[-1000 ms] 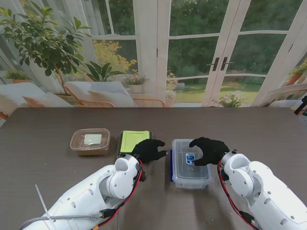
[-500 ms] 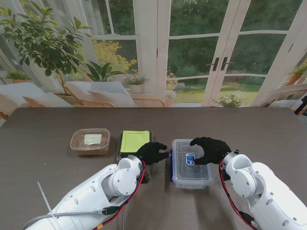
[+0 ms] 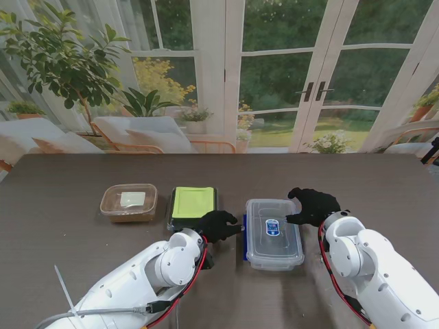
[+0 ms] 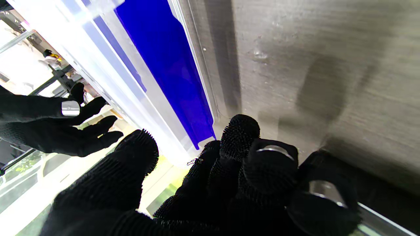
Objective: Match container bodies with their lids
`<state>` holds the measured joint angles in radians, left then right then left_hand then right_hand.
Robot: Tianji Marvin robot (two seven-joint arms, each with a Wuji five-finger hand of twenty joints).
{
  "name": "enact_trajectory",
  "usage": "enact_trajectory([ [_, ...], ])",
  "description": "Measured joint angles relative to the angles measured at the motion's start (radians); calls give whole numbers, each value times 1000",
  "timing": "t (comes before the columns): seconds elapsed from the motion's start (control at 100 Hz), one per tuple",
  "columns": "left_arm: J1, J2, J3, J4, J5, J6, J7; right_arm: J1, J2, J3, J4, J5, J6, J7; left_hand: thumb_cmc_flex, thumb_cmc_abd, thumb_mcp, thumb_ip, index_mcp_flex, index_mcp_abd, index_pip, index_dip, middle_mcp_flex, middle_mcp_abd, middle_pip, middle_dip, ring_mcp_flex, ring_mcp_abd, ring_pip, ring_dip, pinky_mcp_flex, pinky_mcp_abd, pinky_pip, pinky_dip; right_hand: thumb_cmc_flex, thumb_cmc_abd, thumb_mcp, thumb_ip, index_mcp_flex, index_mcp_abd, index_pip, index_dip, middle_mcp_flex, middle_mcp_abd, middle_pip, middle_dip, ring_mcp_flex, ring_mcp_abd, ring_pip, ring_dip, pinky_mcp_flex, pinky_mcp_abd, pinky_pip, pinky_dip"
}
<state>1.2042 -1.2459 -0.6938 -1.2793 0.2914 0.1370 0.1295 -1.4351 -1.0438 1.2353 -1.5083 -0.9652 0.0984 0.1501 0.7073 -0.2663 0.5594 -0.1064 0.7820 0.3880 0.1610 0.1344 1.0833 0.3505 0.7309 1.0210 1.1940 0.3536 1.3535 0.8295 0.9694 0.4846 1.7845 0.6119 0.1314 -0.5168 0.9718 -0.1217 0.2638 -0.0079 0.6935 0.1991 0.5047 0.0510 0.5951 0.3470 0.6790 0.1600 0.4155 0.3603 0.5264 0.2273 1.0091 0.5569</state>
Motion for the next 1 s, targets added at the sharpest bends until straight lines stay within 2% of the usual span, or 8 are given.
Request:
enact_trajectory([
  [0.07,5,1,0,-1,-1,-5,-3,5,0,0,0,-13,33,3,0,2,0,0,15,0,31,16,8,0,0,0,1,2,0,0,0,2,0,0,-12,1,-18,0,32,19,20,9,11,9,-3,1,13,2,0,0,0,8,0,0],
  [0.11,8,1,0,-2,-1,-8,-5,8,0,-2,0,-16,54,11,0,11,-4,0,32,0,48,26,8,1,0,0,1,4,0,0,0,4,0,0,-23,30,-36,12,52,34,28,11,35,21,-7,1,22,10,0,0,0,9,0,0],
  [0.22,17,4,0,-6,-2,-17,-9,24,6,-22,-1,-20,116,90,0,11,-4,0,60,0,89,48,9,4,0,0,1,7,0,0,0,6,0,0,-49,63,-80,18,113,66,56,35,74,37,-5,1,58,15,-5,0,0,9,5,0],
  [0.24,18,4,1,-7,-3,-19,-11,27,7,-27,-1,-20,124,104,0,11,-4,0,60,-1,97,52,10,4,0,0,1,8,0,0,0,7,0,0,-50,87,-80,18,129,66,52,36,87,38,-17,1,59,17,-5,0,0,9,7,0],
  [0.35,22,7,4,-11,-14,-31,-21,45,13,-58,5,0,154,120,1,11,-5,0,97,-12,140,71,21,5,-1,0,3,11,0,0,0,14,0,0,-52,112,-100,18,199,75,72,52,136,45,-11,1,85,20,2,0,0,11,18,0],
  [0.51,25,8,14,-11,-35,-48,-30,72,13,-85,28,43,150,141,1,11,-6,0,109,-13,160,80,21,6,-1,0,4,12,0,0,1,15,0,0,-52,112,-100,28,228,88,76,58,186,46,-2,10,130,21,5,-5,0,11,26,0],
  [0.71,25,3,25,-6,-64,-66,-28,102,16,-106,60,79,131,143,12,33,-7,13,110,-11,166,81,32,8,-3,0,7,18,0,0,3,23,1,0,-52,112,-99,28,268,153,116,59,198,44,-6,23,117,21,5,0,0,12,26,-1],
  [1.0,10,-10,52,20,-98,-91,-13,128,19,-113,97,115,79,133,4,44,-7,14,112,15,185,98,32,26,-13,0,4,36,0,0,2,46,1,1,-52,111,-84,28,280,192,152,68,198,45,-6,36,117,19,5,1,0,12,26,-6],
])
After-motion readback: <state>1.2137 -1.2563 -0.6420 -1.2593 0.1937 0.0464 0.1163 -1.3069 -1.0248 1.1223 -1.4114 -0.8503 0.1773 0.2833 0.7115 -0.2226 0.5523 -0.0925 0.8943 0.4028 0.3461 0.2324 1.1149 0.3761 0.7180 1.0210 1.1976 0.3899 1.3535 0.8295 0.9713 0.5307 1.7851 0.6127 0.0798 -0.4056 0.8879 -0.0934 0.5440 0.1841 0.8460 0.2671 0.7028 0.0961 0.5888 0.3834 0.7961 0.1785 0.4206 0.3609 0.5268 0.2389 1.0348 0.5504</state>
